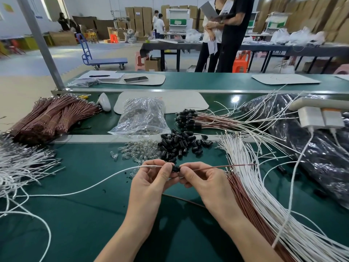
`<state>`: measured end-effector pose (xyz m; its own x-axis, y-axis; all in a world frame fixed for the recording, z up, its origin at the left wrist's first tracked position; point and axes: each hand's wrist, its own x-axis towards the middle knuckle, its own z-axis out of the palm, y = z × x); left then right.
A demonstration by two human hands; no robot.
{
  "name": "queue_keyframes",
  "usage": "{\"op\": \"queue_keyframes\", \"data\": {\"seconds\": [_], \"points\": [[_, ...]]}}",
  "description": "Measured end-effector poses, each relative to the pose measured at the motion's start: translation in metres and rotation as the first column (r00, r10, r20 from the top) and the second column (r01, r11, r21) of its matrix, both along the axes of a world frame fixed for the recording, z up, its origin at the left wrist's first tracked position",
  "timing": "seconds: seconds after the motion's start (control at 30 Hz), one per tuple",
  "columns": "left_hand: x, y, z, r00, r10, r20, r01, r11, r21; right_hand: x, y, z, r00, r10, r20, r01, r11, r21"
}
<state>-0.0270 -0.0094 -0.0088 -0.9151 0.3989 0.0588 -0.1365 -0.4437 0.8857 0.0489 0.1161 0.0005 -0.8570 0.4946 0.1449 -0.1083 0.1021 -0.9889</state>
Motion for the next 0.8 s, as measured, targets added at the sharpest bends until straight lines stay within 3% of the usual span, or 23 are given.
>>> {"op": "queue_keyframes", "data": {"seconds": [0.6, 0.8], "points": [[0.0003, -0.0017, -0.0014, 0.997, 0.009, -0.082, -0.015, 0.997, -0.081, 0.0008, 0.0038, -0.0072, 0.997, -0.063, 0.042, 0.054, 0.98, 0.193], [0.0017, -0.0018, -0.0001, 0.995, -0.012, -0.099, 0.002, 0.995, -0.103, 0.0014, 0.0046, -0.0028, 0.995, -0.059, 0.083, 0.045, 0.985, 0.166]]}}
